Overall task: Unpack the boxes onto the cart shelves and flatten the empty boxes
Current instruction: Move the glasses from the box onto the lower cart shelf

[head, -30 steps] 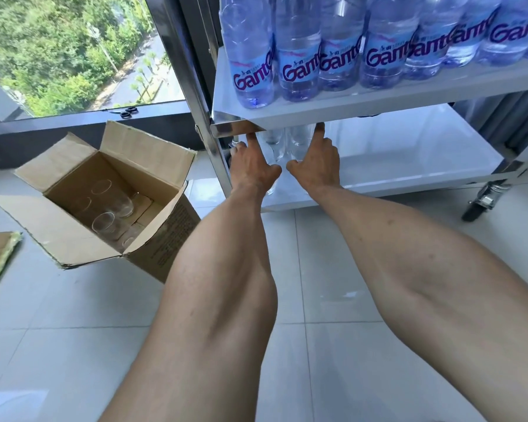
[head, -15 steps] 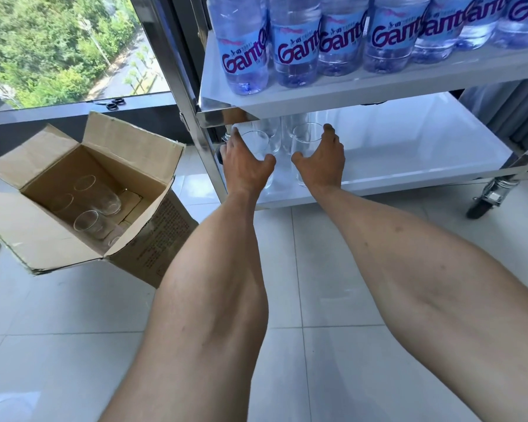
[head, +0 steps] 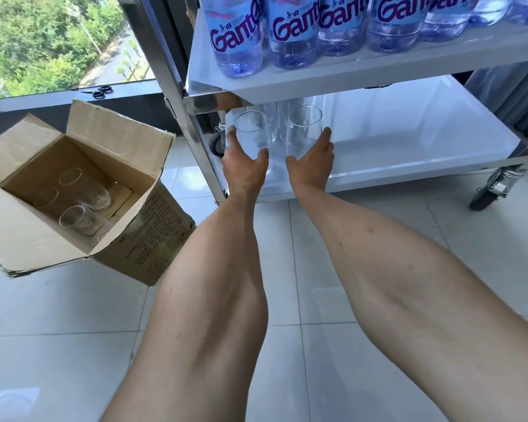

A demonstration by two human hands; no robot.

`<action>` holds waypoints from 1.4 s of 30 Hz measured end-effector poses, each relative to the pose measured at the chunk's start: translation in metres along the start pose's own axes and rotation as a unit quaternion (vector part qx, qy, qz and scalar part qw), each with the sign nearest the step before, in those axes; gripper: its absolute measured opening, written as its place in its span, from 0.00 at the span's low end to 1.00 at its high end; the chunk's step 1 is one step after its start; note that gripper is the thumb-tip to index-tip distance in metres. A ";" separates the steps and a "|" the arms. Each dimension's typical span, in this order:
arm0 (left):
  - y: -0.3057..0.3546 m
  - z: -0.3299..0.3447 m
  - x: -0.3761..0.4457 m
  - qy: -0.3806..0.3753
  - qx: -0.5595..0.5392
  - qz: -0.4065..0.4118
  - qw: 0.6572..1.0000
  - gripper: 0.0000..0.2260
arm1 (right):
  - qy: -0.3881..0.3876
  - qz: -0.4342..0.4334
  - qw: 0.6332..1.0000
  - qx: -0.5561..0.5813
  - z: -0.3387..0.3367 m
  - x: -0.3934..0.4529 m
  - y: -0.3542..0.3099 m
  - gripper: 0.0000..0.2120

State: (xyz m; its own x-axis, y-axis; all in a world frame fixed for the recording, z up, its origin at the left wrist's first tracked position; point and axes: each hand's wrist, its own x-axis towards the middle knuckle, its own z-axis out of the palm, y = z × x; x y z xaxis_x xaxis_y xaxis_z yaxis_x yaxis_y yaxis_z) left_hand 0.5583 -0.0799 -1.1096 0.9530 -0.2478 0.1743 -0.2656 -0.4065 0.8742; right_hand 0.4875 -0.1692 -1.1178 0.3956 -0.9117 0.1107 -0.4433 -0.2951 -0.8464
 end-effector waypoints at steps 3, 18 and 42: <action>-0.006 0.009 0.004 0.001 -0.046 -0.024 0.999 0.34 | -0.002 0.005 1.000 -0.012 0.008 0.004 0.002 0.41; -0.018 0.034 0.016 -0.001 -0.047 -0.007 0.999 0.29 | 0.015 0.009 1.000 0.009 0.033 0.015 0.017 0.41; 0.015 -0.206 -0.007 0.009 0.396 -0.045 0.917 0.09 | -0.201 -0.256 0.938 -0.120 0.019 -0.121 -0.148 0.10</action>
State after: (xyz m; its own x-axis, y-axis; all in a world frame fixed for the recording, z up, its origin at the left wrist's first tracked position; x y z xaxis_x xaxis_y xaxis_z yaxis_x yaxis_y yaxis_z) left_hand 0.5776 0.0969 -1.0039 0.9767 -0.1704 0.1303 -0.2014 -0.9379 0.2824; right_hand 0.5202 -0.0101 -1.0159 0.8555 -0.4667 0.2243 -0.2626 -0.7643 -0.5890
